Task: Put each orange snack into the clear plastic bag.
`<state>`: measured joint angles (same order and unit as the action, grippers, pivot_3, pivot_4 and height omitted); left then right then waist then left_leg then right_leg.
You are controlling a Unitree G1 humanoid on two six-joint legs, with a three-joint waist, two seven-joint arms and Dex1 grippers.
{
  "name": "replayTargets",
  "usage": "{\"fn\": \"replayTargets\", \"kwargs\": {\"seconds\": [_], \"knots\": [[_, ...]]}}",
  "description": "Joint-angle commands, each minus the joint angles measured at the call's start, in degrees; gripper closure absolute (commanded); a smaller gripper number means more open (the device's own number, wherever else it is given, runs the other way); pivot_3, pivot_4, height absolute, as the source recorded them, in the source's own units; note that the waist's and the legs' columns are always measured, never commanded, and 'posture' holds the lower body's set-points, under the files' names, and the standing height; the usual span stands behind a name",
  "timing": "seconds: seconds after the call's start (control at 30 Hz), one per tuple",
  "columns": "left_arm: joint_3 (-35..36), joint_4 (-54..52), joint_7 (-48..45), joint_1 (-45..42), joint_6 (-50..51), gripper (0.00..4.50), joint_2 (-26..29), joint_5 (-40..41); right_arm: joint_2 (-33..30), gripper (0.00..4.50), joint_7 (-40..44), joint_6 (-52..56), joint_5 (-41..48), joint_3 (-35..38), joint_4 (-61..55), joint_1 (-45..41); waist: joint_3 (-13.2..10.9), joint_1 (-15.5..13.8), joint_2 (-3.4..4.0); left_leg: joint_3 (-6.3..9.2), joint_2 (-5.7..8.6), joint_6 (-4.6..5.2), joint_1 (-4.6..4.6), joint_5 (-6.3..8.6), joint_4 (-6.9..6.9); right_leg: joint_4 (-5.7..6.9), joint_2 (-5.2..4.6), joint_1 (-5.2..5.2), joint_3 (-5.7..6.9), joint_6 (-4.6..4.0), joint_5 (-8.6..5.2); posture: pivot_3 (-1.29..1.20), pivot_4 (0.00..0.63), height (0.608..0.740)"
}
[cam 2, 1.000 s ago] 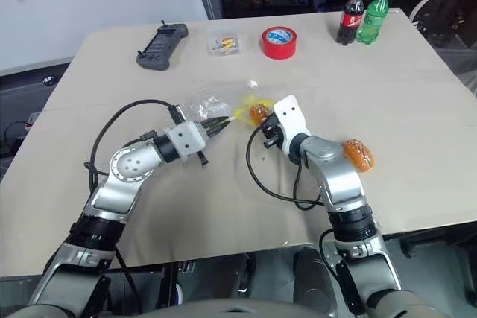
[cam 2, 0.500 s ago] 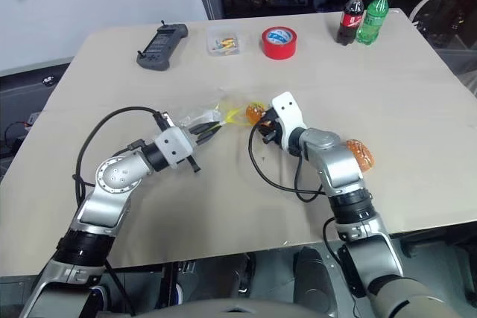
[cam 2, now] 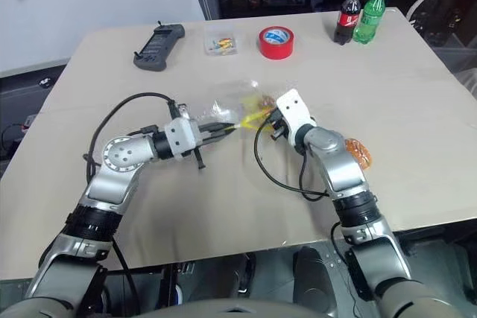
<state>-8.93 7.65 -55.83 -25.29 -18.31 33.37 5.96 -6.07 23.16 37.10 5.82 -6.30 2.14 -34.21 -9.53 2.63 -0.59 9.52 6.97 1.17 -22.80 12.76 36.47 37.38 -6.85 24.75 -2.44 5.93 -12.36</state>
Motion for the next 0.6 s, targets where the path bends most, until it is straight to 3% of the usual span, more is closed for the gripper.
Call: {"fn": "replayTargets", "kwargs": {"seconds": [0.03,0.13,0.23,0.27,0.37,0.47,0.6], "knots": [[-0.5,3.7,-1.8,-2.2,-4.6,4.50,0.1,-0.7,4.5,3.61,-4.3,0.0,2.8,3.8,3.8,-2.2,0.0,-0.1,0.00,0.01,0.00,0.00,0.00,0.00,0.00,0.00,0.00,0.00,0.00,-0.01,0.00,0.00,0.150,0.740],[0.6,5.8,-1.0,-1.5,-5.8,4.50,1.0,-1.4,7.1,3.61,-9.3,-6.3,-0.1,3.7,10.8,-3.7,0.0,-0.1,0.01,0.01,0.02,0.01,0.00,0.00,0.00,0.00,0.00,0.00,0.00,-0.02,0.02,0.00,0.150,0.740],[1.7,5.5,1.2,0.3,-5.7,4.50,1.5,-2.2,4.7,3.61,-11.6,-14.7,-7.3,-1.5,17.7,-5.5,0.0,-0.1,0.03,0.00,0.03,0.00,0.00,0.00,0.00,0.00,-0.01,0.01,-0.01,-0.03,0.02,0.00,0.150,0.740],[2.1,5.0,2.6,0.9,-4.8,4.50,1.4,-2.6,3.7,2.99,-12.7,-17.2,-9.7,-2.9,19.7,-6.0,0.0,-0.1,0.03,-0.03,0.03,0.00,0.00,0.00,0.00,0.00,-0.01,0.02,-0.03,-0.03,0.02,0.00,0.150,0.740],[2.8,4.7,7.0,1.6,-2.9,4.50,0.6,-4.5,2.3,1.76,-12.9,-20.7,-12.0,-4.5,21.3,-6.6,0.0,-0.1,0.03,-0.01,0.03,0.00,0.00,0.00,0.00,0.01,0.00,0.02,-0.03,-0.03,0.02,0.00,0.150,0.740],[3.1,5.5,13.3,1.0,0.0,4.50,-1.2,-7.4,0.3,0.32,-9.0,-18.8,-11.4,-5.2,14.6,-4.6,0.0,-0.1,0.02,0.00,0.03,0.00,0.00,0.00,0.00,0.01,0.00,0.01,-0.03,-0.03,0.02,0.00,0.150,0.740],[3.6,4.5,19.3,0.5,5.2,4.50,-4.3,-8.8,-3.8,0.15,0.1,-11.3,-5.2,-4.5,-2.6,1.3,0.0,-0.4,0.02,0.11,0.06,0.00,-0.08,0.00,0.02,-0.06,-0.01,0.00,0.06,-0.02,0.02,0.00,0.150,0.740]]}}
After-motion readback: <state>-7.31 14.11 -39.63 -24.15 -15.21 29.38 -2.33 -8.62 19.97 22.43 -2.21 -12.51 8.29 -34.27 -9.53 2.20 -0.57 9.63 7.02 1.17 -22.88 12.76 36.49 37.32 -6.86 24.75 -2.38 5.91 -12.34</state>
